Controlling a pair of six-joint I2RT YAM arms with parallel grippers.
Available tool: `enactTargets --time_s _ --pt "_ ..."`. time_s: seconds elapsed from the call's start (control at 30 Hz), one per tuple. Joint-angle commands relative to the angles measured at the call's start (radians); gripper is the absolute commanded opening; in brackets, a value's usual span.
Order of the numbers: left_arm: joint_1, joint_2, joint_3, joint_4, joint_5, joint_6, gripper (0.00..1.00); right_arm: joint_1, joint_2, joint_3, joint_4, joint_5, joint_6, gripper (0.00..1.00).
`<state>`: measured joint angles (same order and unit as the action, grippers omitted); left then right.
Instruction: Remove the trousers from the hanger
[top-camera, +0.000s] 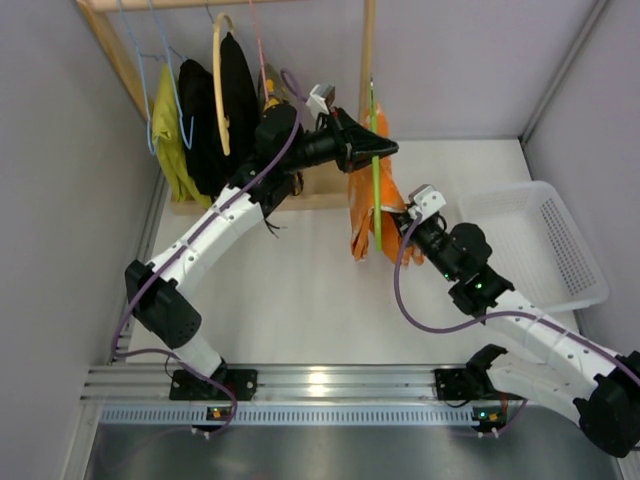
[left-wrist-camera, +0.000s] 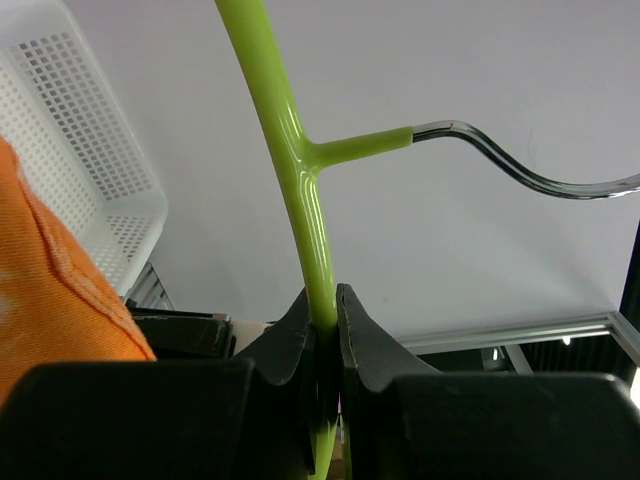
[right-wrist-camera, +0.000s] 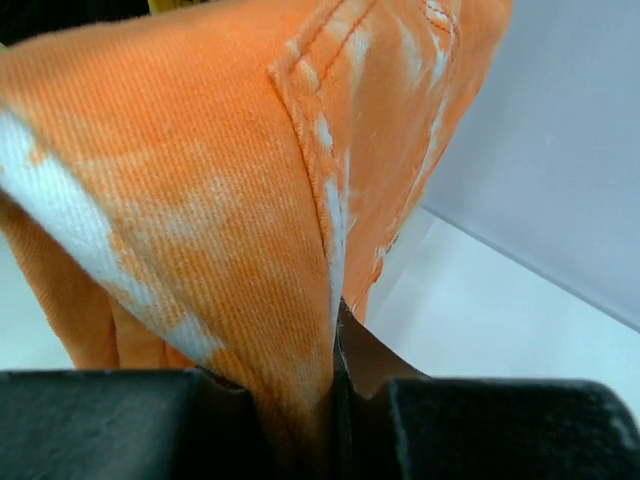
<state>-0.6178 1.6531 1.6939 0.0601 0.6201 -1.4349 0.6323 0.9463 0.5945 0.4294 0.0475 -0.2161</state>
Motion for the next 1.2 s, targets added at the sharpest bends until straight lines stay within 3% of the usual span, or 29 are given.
enactTargets --time_s 0.0,0.47,0.77,1.17 --pt "0.029 -0.087 -0.022 0.153 -0.016 0.04 0.0 -0.02 -0.066 0.149 -0.033 -0.024 0.043 0.0" --pt "0.033 -0.147 -0.221 0.145 -0.002 0.149 0.0 -0.022 -0.076 0.513 -0.23 -0.032 0.27 0.0" --pt "0.043 -0.171 -0.284 0.141 -0.01 0.183 0.0 -0.022 -0.129 0.626 -0.271 0.081 0.264 0.0" --pt "0.073 -0.177 -0.359 0.081 -0.017 0.238 0.0 -0.029 -0.19 0.734 -0.19 0.276 0.164 0.0"
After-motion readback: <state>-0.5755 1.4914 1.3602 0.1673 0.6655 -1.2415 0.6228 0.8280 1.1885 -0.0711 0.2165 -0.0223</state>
